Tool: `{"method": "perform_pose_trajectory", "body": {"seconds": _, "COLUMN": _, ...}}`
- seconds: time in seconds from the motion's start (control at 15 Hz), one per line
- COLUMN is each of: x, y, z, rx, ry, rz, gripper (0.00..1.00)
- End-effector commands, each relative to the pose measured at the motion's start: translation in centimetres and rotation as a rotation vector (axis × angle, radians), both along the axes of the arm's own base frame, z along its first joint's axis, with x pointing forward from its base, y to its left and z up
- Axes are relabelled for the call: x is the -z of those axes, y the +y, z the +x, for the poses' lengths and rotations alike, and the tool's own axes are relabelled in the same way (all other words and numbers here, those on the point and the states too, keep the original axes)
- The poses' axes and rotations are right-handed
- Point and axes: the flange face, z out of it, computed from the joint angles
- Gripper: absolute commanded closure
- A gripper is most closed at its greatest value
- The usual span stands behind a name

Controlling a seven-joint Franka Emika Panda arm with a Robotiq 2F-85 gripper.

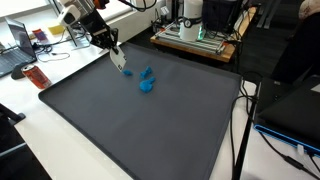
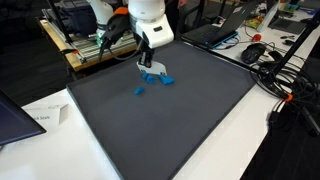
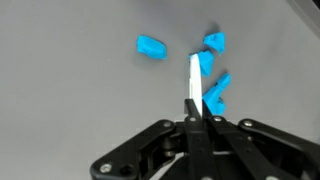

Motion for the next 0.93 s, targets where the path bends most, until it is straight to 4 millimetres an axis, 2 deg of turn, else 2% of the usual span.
{"method": "perform_pose_trajectory", "body": {"seconds": 0.0, "x": -0.8, "y": 0.1, "z": -3.6, "rx": 0.141, "ry": -0.060, "rz": -0.045, "gripper": 0.99}}
{"method": "perform_pose_trajectory", "body": {"seconds": 0.33, "x": -0.5, "y": 1.1, "z": -6.7, "rx": 0.286, "ry": -0.102, "rz": -0.087, "gripper": 0.99}}
{"method": "perform_pose_trajectory", "body": {"seconds": 0.87, "x": -0.4, "y": 2.5, "z": -11.5, "rx": 0.392, "ry": -0.203, "rz": -0.046, "gripper": 0.99}}
